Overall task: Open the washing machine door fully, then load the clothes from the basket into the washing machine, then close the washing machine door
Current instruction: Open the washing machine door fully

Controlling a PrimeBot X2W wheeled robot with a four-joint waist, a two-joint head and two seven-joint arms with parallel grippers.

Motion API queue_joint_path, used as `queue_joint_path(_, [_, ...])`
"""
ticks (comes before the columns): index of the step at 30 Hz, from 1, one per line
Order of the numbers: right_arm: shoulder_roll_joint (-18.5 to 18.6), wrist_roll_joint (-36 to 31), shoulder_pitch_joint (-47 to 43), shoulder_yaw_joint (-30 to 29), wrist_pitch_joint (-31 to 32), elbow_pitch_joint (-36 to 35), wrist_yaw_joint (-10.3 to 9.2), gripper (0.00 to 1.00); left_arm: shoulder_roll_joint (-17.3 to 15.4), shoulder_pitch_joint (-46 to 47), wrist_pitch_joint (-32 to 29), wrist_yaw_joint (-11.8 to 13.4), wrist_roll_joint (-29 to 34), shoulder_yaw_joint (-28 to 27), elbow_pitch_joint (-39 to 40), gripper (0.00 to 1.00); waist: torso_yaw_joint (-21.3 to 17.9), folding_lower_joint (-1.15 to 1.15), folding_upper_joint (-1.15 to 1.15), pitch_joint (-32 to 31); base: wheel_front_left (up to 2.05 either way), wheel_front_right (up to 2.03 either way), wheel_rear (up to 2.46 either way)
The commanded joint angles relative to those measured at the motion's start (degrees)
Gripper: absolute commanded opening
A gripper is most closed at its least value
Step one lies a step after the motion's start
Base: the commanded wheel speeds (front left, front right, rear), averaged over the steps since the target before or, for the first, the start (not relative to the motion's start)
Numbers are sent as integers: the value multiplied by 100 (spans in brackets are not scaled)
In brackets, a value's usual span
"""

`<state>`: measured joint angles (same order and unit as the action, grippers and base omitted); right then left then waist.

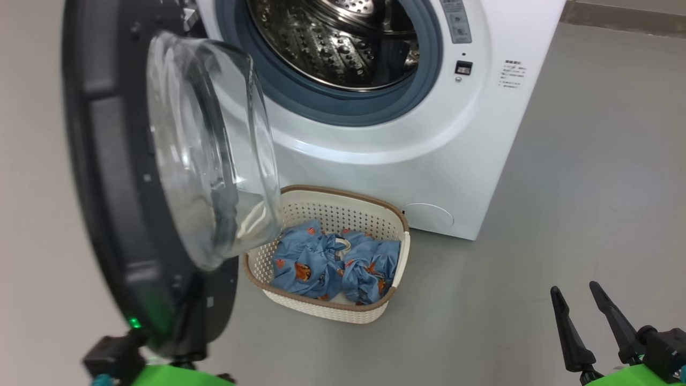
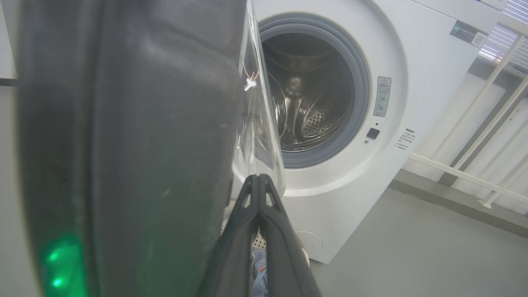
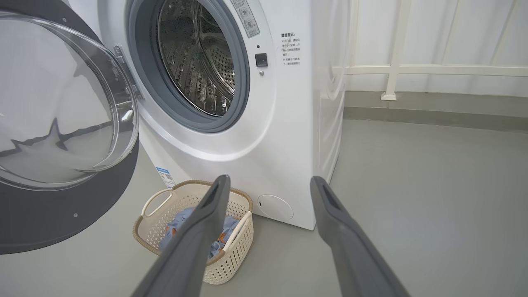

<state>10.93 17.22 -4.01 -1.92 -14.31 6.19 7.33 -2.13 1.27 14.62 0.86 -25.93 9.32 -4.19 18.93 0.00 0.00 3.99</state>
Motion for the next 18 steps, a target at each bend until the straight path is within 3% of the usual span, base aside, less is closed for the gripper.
queue_joint_path(1, [115, -45, 121, 137, -69, -156, 16, 100, -168, 57, 38, 101, 47, -356, 165, 0, 36, 0, 0, 7, 0, 0, 0])
queue_joint_path(7, [115, -46, 131, 162, -69, -171, 16, 100, -316, 5, 38, 249, 24, -870, 231, 0, 114, 0, 0, 82, 0, 0, 0])
queue_joint_path(18, [194, -64, 307, 233, -69, -222, 16, 100, -594, 421, 38, 245, -70, -1917, -67, 0, 64, 0, 0, 471, 0, 0, 0])
